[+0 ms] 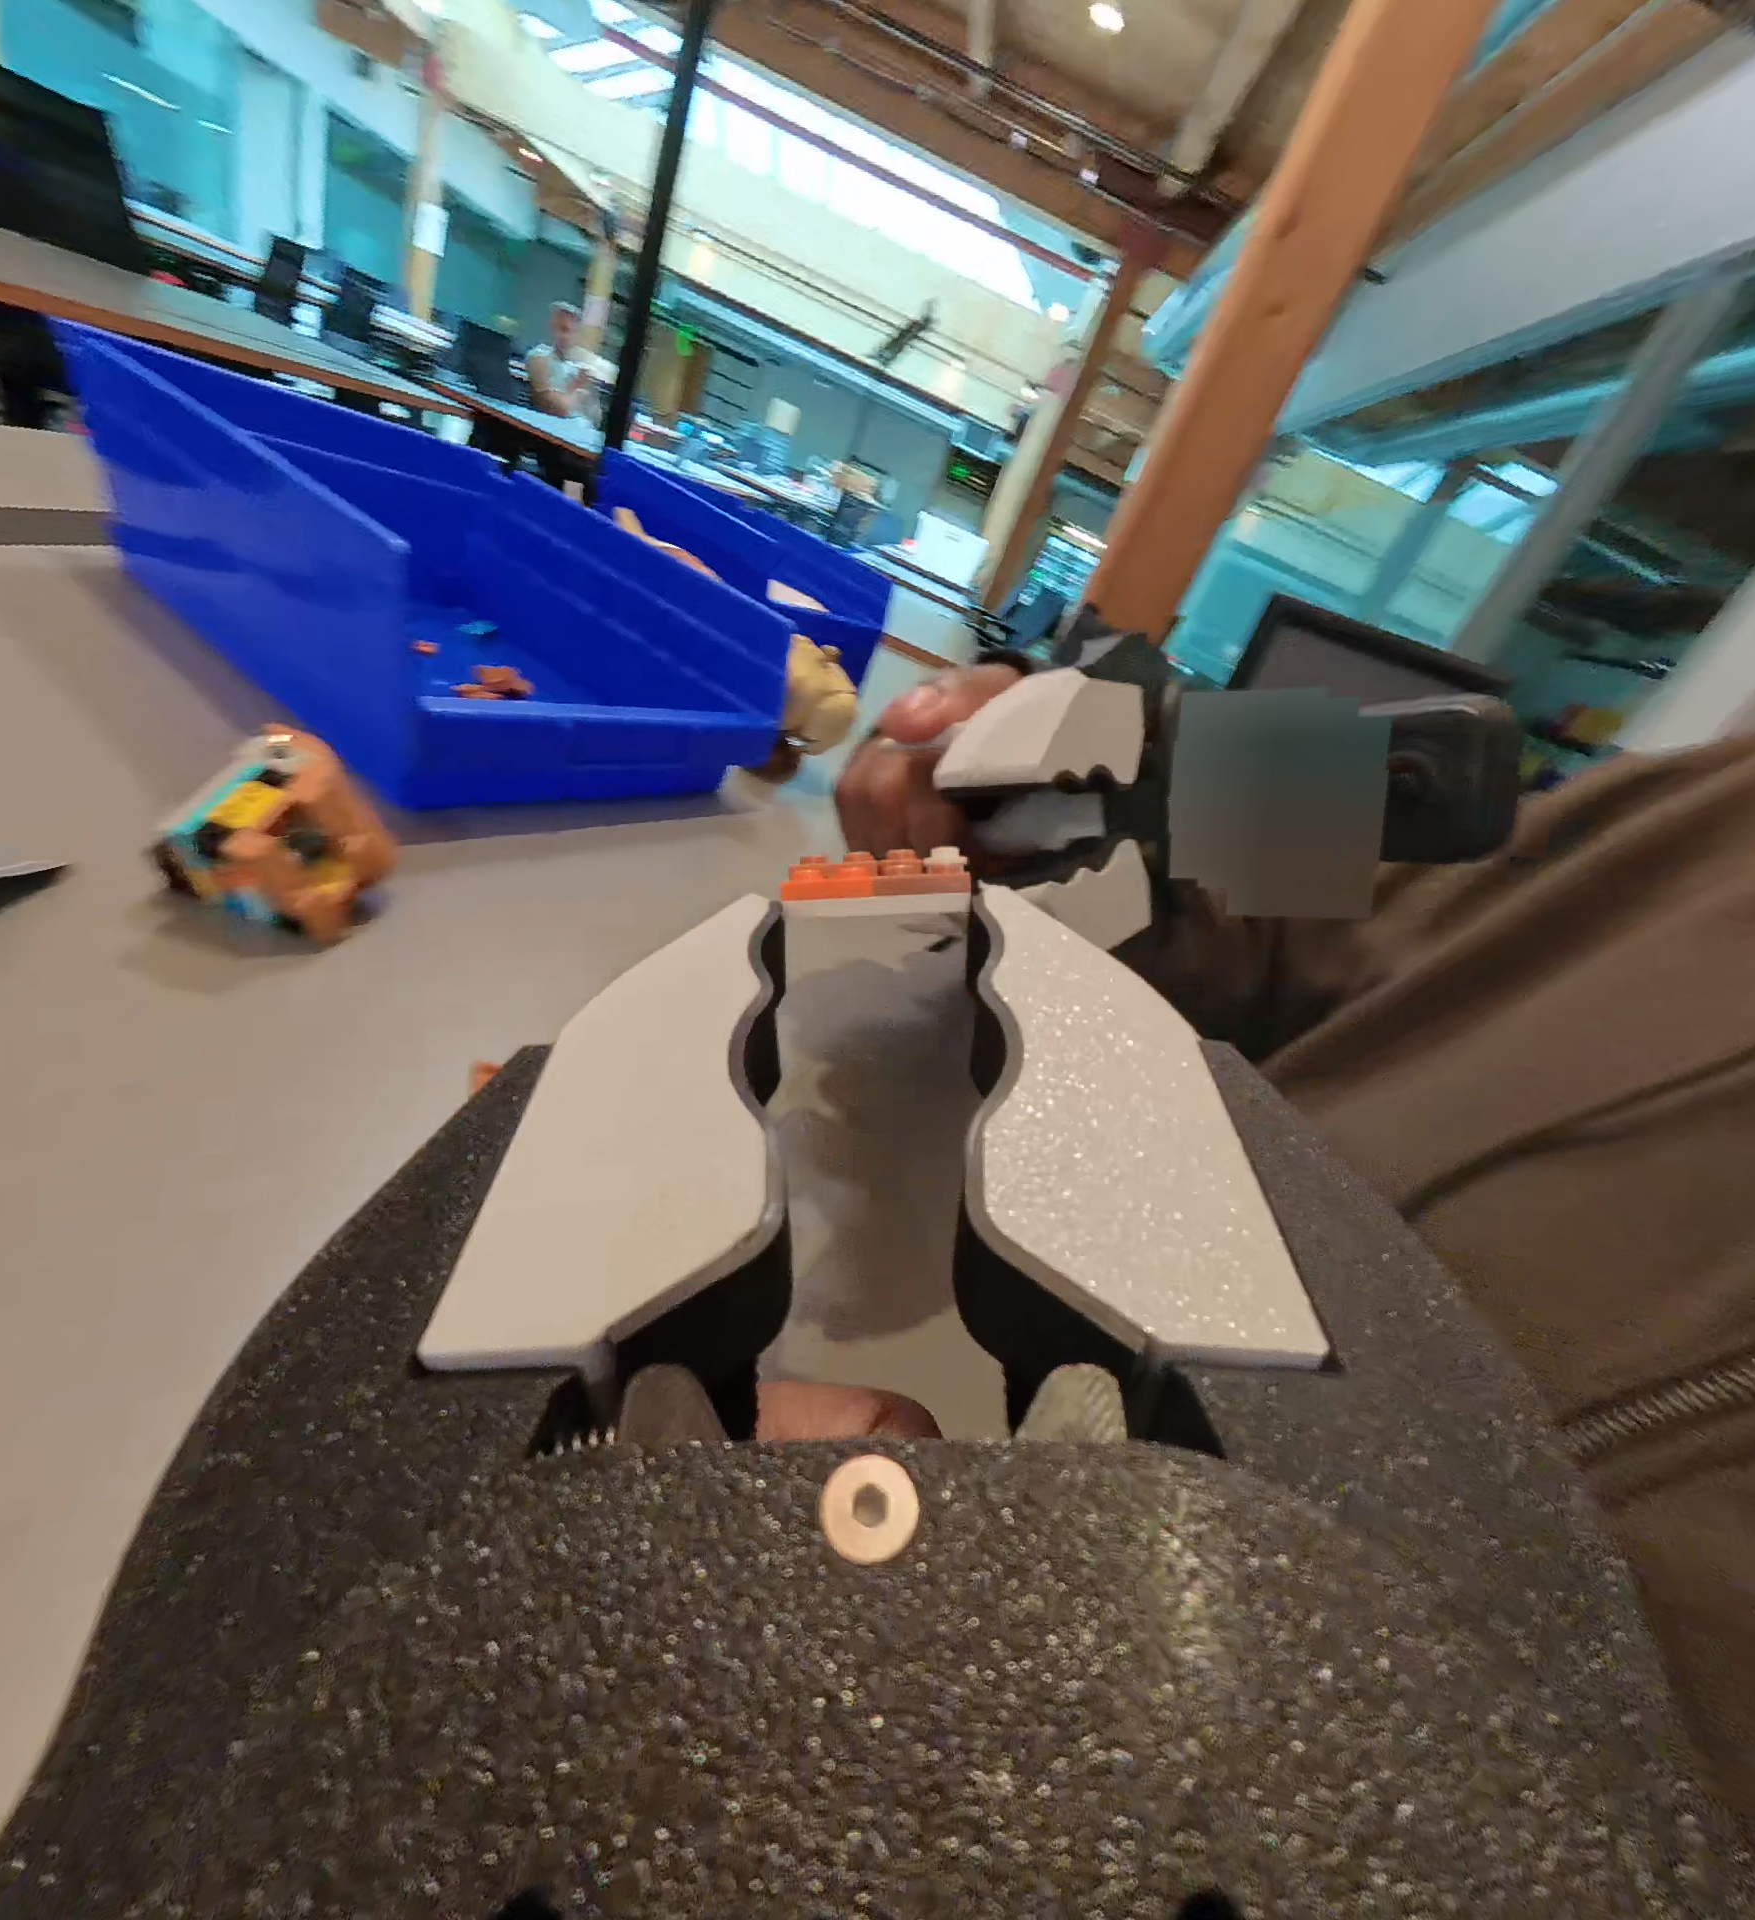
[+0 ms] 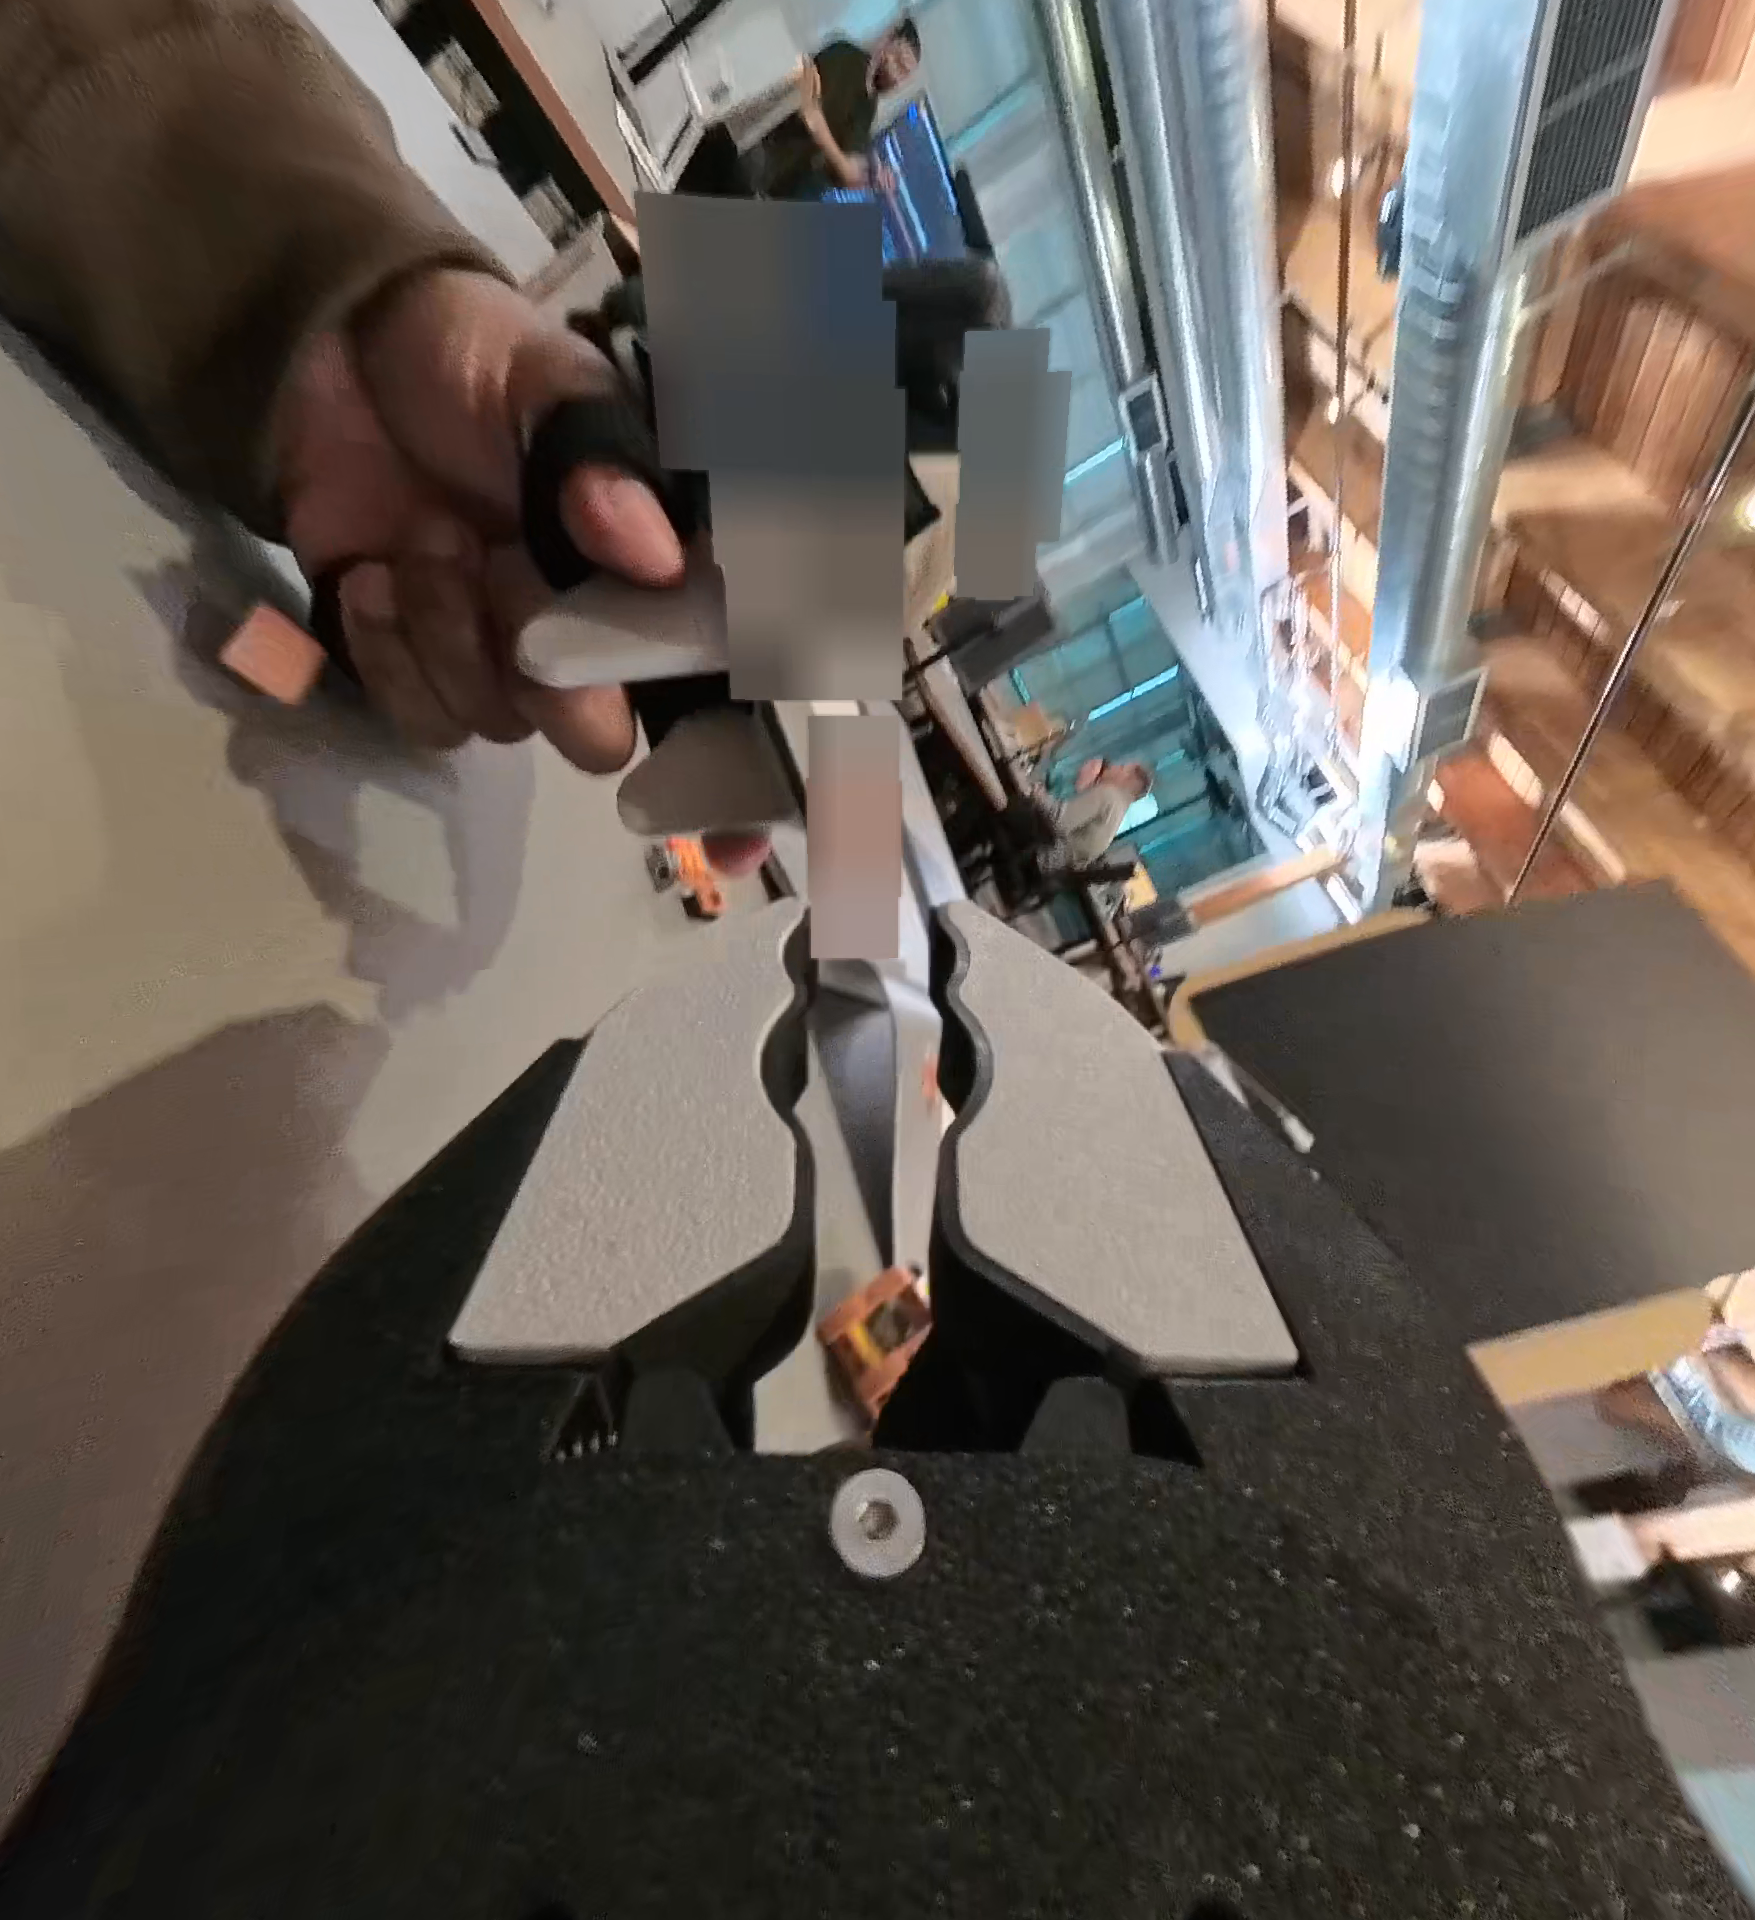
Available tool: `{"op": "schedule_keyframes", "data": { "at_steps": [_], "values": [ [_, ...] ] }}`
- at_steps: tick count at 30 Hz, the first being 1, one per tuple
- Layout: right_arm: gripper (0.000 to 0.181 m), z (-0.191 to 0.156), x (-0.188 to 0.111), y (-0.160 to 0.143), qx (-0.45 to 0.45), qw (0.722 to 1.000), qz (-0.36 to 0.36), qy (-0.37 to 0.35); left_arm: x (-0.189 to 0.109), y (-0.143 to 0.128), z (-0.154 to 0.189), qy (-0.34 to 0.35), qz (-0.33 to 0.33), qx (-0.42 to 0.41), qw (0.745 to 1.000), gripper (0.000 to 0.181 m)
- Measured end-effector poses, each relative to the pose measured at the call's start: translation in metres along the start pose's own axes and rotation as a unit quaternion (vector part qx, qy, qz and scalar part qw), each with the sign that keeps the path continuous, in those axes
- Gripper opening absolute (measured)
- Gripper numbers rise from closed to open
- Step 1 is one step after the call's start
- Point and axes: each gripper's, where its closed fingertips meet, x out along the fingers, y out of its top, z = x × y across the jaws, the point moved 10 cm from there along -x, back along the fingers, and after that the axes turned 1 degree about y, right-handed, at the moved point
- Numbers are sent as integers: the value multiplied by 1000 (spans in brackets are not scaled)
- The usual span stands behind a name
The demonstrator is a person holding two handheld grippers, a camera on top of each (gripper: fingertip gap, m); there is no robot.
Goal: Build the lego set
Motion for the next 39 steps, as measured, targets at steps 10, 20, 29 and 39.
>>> {"op": "schedule_keyframes", "data": {
  "at_steps": [10,20,29,39],
  "values": [
    [19,-46,23,4,103,969,-36,220,-29,14,-3,121,67,54,989,34],
    [32,-69,98,30,165,897,-58,406,-61,2,-2,184,-48,146,971,34],
    [26,-73,126,33,207,854,-74,472,-75,7,3,160,4,151,976,34],
    [3,-55,91,2,216,890,-165,367,-73,7,4,158,9,148,976,34]
  ]
}}
